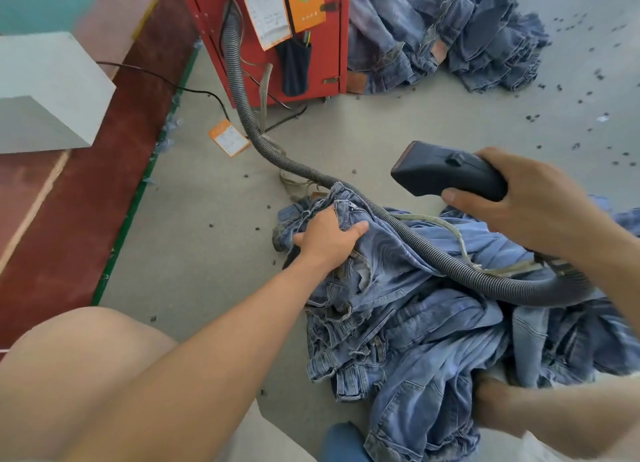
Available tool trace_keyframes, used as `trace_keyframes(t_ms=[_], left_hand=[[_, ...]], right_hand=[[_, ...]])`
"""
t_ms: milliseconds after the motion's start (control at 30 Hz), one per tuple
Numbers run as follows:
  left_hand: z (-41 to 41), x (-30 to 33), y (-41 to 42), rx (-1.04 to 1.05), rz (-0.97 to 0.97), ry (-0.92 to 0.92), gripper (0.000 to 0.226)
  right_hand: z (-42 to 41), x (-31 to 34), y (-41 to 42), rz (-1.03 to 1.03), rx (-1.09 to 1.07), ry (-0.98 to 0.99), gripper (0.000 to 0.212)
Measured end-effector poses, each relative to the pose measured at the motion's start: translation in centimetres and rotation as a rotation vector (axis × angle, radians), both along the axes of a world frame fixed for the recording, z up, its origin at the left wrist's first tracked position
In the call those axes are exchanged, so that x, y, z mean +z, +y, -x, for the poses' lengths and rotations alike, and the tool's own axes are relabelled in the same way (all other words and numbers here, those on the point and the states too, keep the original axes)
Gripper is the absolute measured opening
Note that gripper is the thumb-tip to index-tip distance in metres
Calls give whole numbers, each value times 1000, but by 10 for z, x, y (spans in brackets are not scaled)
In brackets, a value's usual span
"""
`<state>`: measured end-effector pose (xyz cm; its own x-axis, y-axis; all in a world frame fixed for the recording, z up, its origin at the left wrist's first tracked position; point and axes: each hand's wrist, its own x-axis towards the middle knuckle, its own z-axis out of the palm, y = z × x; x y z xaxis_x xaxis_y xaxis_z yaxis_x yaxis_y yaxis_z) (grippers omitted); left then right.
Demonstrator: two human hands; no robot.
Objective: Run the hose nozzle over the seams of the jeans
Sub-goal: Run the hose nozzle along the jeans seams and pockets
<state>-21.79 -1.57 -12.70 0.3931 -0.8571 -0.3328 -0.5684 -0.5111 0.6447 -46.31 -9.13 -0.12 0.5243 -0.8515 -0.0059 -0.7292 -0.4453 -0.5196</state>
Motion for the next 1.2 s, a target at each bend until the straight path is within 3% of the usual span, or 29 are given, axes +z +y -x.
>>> trace_keyframes(t_ms=[33, 67, 100, 167, 200, 267, 367, 433, 633, 800, 900, 1000, 1200], left_hand=[[-1, 0, -1, -45, 1, 33, 26], [-3, 0, 0, -65, 25, 200, 13], [-6, 2, 3, -46, 37, 476, 7], [-12, 4, 8, 41, 29, 1064, 15], [-15, 5, 10, 69, 27, 1254, 14], [-17, 7, 11, 69, 12, 1464, 21], [-13, 10, 11, -9, 24, 1632, 48], [-10, 9, 11, -2, 28, 1676, 56], [-13, 12, 12, 58, 11, 1728, 53], [-10, 13, 11, 93, 13, 1705, 47], [-1, 10, 15, 78, -22, 1607, 40], [8, 7, 20, 54, -33, 1544, 27], [16, 10, 16, 92, 10, 1352, 43]], right_hand=[[1, -1, -1, -4, 5, 13, 26], [2, -1, -3, -16, 17, 29, 25], [2, -1, -4, -34, 37, 47, 24], [0, -2, -4, -59, 98, 87, 21], [-1, -4, -3, -56, 135, 115, 21], [-5, -11, 0, -55, 204, 180, 22], [-19, -24, 8, -68, 286, 224, 28], [-30, -29, 12, -27, 285, 202, 29], [-26, -15, -1, 10, 85, 42, 18], [-21, -10, 1, -161, 216, 213, 20], [-38, -14, 9, -120, 227, 127, 22], [-39, -4, 2, -27, 35, -50, 27], [-11, 6, -14, -82, -239, -205, 34]])
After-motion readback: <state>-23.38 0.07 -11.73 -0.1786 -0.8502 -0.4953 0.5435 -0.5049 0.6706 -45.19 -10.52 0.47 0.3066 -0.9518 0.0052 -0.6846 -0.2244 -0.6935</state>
